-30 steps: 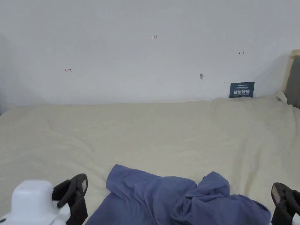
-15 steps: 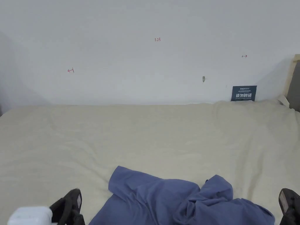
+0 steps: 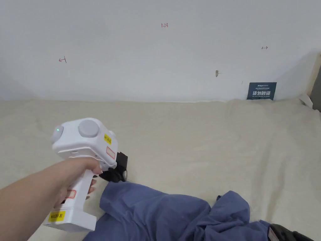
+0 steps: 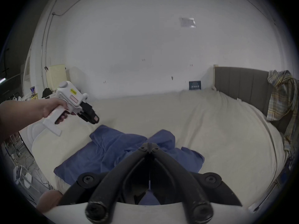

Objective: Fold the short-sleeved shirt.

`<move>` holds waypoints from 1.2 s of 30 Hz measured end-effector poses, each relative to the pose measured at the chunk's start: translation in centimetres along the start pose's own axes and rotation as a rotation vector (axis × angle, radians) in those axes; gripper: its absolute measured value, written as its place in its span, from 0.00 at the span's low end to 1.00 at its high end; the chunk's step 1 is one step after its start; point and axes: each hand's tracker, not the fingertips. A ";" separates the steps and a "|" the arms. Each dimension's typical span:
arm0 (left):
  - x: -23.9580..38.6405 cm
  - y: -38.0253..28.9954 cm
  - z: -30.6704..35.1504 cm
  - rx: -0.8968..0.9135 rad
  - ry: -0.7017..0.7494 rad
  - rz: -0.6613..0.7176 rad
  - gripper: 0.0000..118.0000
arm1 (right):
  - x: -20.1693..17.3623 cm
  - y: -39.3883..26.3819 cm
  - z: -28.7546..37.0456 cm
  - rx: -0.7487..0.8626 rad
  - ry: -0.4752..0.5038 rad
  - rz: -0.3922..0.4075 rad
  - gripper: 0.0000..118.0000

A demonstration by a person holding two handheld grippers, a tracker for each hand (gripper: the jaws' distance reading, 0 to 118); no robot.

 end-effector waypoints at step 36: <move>-1.5 -7.7 -3.3 0.048 -0.001 -0.237 0.03 | 7.2 5.8 -33.8 -0.946 -0.135 -0.284 0.65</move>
